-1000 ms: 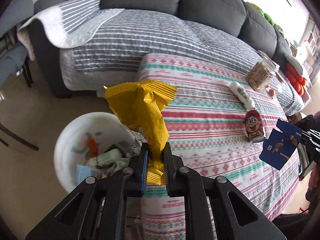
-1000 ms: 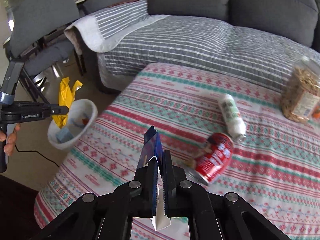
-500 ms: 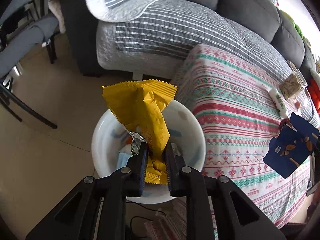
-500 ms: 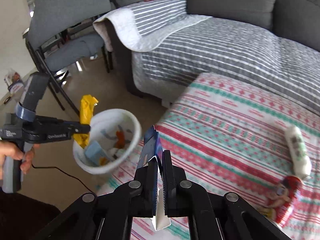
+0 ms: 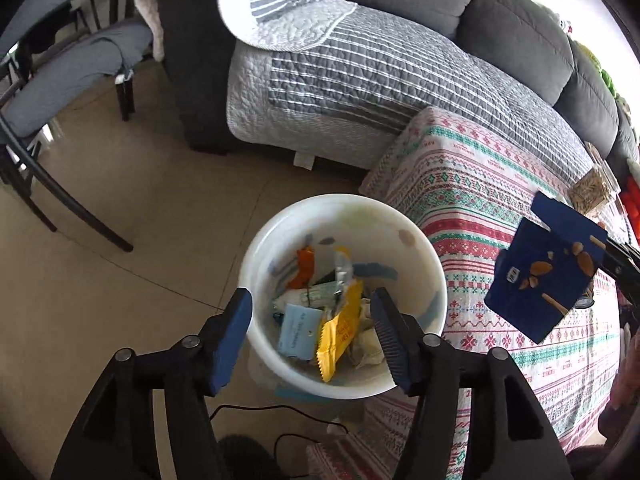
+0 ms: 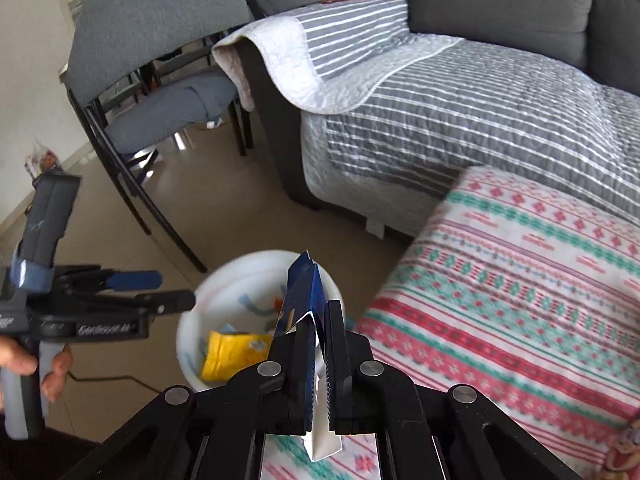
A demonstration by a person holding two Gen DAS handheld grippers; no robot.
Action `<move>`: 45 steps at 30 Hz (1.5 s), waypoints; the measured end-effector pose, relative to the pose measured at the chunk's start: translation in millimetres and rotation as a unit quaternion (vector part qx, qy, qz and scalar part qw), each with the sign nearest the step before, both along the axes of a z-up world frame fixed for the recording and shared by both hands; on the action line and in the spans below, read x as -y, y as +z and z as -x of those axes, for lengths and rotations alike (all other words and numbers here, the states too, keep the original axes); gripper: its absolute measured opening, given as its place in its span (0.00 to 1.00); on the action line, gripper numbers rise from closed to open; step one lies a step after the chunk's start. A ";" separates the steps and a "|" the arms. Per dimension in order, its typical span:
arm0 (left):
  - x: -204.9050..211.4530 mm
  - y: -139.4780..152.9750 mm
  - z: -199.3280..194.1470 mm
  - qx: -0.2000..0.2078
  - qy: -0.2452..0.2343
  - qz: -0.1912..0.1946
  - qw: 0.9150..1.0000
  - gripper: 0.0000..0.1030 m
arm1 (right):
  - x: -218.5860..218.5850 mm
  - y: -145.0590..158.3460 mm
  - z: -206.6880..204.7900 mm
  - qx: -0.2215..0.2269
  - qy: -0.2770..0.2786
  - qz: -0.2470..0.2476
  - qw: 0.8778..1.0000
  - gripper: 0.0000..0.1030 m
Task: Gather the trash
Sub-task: 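Open the left tool to drop the yellow snack bag into the bin, then lower the blue box into the bin and open the right tool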
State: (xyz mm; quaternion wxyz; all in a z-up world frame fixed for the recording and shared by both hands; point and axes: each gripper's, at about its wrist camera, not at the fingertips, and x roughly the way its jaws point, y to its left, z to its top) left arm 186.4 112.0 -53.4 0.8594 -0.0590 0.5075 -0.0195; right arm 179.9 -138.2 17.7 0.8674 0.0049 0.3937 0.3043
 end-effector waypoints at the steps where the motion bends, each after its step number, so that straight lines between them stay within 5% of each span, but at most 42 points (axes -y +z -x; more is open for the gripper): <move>1: -3.6 -0.1 2.2 -0.001 0.002 0.002 1.000 0.66 | -4.4 -0.8 -2.7 0.000 0.001 -0.003 1.000 0.02; 15: -32.2 -2.9 19.7 -0.006 0.019 -0.003 1.000 0.73 | -50.0 -19.0 -22.3 -0.006 0.022 -0.030 0.999 0.06; 16: -32.7 -2.8 19.8 -0.005 0.021 -0.006 1.000 0.80 | -50.4 -19.8 -22.6 -0.008 0.022 -0.031 0.999 0.10; 18: -33.1 -2.6 20.1 -0.004 0.026 -0.015 1.000 0.88 | -48.9 -23.0 -24.5 -0.018 0.012 -0.028 0.999 0.58; 20: -32.3 -2.6 20.3 -0.002 0.024 -0.021 0.999 0.88 | -43.7 -22.3 -21.1 -0.011 0.006 -0.032 0.999 0.73; 31: -20.5 -2.1 24.6 -0.005 0.015 -0.033 0.999 0.90 | -21.0 -18.3 -13.4 -0.013 -0.029 0.004 0.999 0.78; 36: -22.9 -1.3 28.2 -0.010 0.024 -0.024 0.999 0.90 | -25.2 -19.6 -19.4 -0.017 -0.034 -0.017 0.999 0.78; 45: -26.0 -3.1 31.4 -0.015 0.029 -0.018 0.999 0.90 | -44.4 -50.3 -41.5 -0.048 -0.040 -0.010 0.998 0.78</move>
